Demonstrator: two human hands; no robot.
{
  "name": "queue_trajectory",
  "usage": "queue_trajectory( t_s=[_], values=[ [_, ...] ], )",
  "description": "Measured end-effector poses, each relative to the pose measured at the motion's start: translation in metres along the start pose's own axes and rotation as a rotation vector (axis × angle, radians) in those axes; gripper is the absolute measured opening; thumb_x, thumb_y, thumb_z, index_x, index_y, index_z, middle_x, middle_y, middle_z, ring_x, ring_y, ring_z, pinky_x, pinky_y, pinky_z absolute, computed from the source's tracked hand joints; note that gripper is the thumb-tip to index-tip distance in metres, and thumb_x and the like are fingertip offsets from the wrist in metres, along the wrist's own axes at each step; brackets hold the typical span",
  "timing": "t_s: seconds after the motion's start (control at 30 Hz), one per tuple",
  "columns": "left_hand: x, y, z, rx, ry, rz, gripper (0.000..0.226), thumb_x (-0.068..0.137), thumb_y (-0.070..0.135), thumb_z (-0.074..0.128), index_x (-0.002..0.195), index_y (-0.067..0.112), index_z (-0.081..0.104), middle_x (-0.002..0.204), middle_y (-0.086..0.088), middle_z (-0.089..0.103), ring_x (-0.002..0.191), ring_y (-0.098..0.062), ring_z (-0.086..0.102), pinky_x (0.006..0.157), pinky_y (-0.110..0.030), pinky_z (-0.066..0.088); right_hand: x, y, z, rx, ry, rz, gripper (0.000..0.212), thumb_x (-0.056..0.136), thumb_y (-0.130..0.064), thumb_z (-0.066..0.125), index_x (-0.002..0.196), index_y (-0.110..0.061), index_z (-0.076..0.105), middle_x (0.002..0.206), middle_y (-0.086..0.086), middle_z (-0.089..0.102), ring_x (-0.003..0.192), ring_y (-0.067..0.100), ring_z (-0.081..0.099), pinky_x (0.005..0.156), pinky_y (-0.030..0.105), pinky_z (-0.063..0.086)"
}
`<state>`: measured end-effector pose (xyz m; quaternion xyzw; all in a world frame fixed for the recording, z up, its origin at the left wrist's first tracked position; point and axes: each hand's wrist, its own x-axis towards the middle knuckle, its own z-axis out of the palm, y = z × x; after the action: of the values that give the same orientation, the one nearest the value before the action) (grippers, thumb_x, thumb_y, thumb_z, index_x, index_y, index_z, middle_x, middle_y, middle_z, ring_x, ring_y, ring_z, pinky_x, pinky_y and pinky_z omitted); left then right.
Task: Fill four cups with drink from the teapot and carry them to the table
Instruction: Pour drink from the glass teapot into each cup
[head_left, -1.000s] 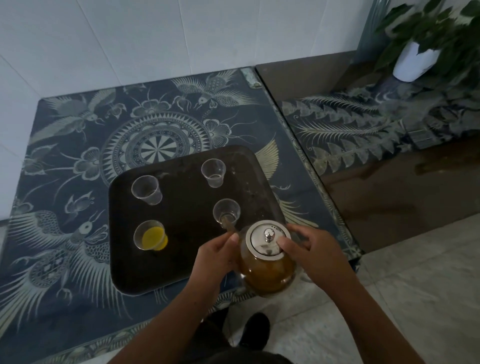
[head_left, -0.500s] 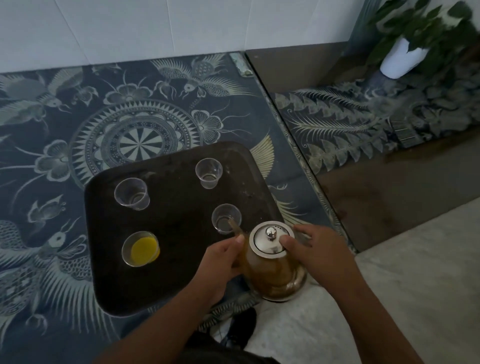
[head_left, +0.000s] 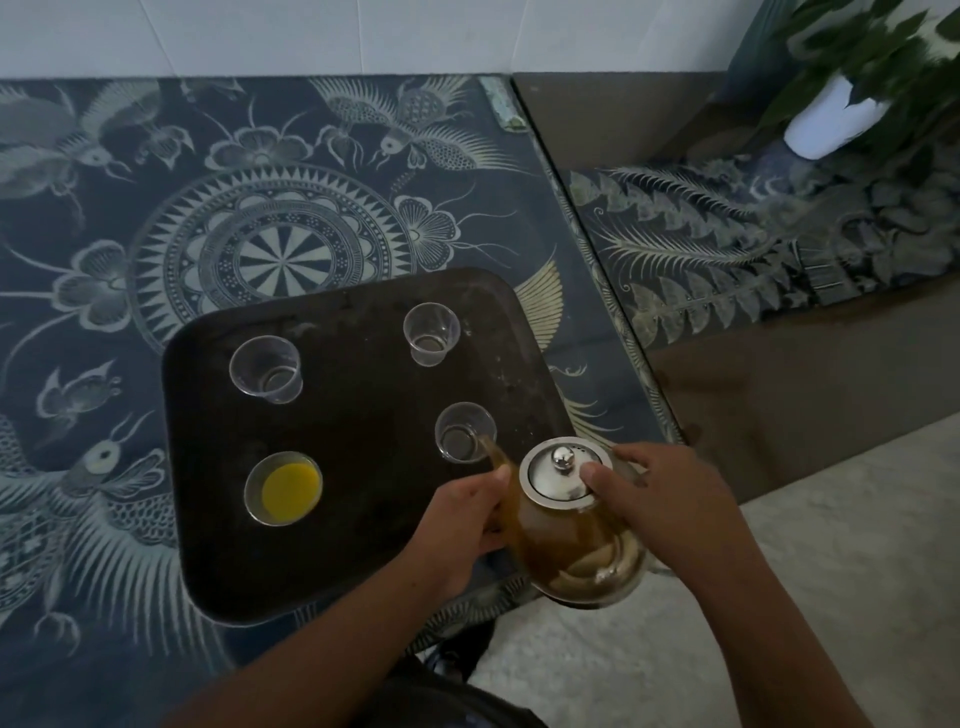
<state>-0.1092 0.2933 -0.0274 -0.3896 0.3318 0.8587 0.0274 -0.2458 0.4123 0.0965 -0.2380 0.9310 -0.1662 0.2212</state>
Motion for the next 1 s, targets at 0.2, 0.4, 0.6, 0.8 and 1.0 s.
queue_trajectory(
  t_s=[0.2, 0.4, 0.6, 0.8, 1.0],
  values=[
    [0.001, -0.001, -0.001, -0.059, -0.025, -0.017, 0.040, 0.108, 0.032, 0.050, 0.116, 0.001, 0.073, 0.111, -0.020, 0.078, 0.096, -0.026, 0.076, 0.084, -0.036, 0.062, 0.004, -0.011, -0.004, -0.072, -0.030, -0.010, 0.040, 0.083, -0.058, 0.062, 0.101, -0.025, 0.074, 0.085, -0.010, 0.070, 0.073, -0.002, 0.058, 0.061, 0.023, 0.041],
    [0.000, 0.000, -0.001, -0.111, -0.054, -0.039, 0.036, 0.108, 0.032, 0.048, 0.106, 0.010, 0.076, 0.083, -0.003, 0.077, 0.072, -0.011, 0.074, 0.070, -0.027, 0.060, 0.004, -0.023, -0.007, -0.150, -0.039, 0.008, 0.041, 0.085, -0.058, 0.061, 0.101, -0.023, 0.074, 0.080, -0.010, 0.063, 0.074, 0.004, 0.059, 0.067, 0.029, 0.044],
    [0.001, 0.000, 0.000, -0.119, -0.073, -0.042, 0.037, 0.108, 0.033, 0.047, 0.113, 0.011, 0.077, 0.101, -0.009, 0.080, 0.088, -0.018, 0.078, 0.079, -0.033, 0.061, 0.003, -0.032, -0.011, -0.175, -0.054, 0.026, 0.046, 0.086, -0.059, 0.060, 0.110, -0.022, 0.073, 0.099, -0.001, 0.073, 0.082, 0.011, 0.061, 0.074, 0.031, 0.047],
    [0.000, -0.002, 0.002, -0.132, -0.088, -0.035, 0.039, 0.109, 0.032, 0.047, 0.118, 0.006, 0.074, 0.102, -0.012, 0.079, 0.091, -0.020, 0.077, 0.080, -0.033, 0.061, 0.001, -0.039, -0.015, -0.218, -0.047, 0.041, 0.049, 0.086, -0.059, 0.062, 0.117, -0.022, 0.072, 0.111, 0.002, 0.073, 0.085, 0.015, 0.059, 0.079, 0.033, 0.048],
    [-0.003, 0.000, 0.002, -0.142, -0.101, -0.026, 0.040, 0.110, 0.031, 0.045, 0.120, 0.005, 0.072, 0.100, -0.011, 0.079, 0.090, -0.020, 0.077, 0.081, -0.034, 0.060, 0.002, -0.044, -0.016, -0.246, -0.062, 0.047, 0.060, 0.085, -0.062, 0.061, 0.129, -0.021, 0.066, 0.124, 0.002, 0.069, 0.106, 0.020, 0.064, 0.089, 0.036, 0.050]
  ],
)
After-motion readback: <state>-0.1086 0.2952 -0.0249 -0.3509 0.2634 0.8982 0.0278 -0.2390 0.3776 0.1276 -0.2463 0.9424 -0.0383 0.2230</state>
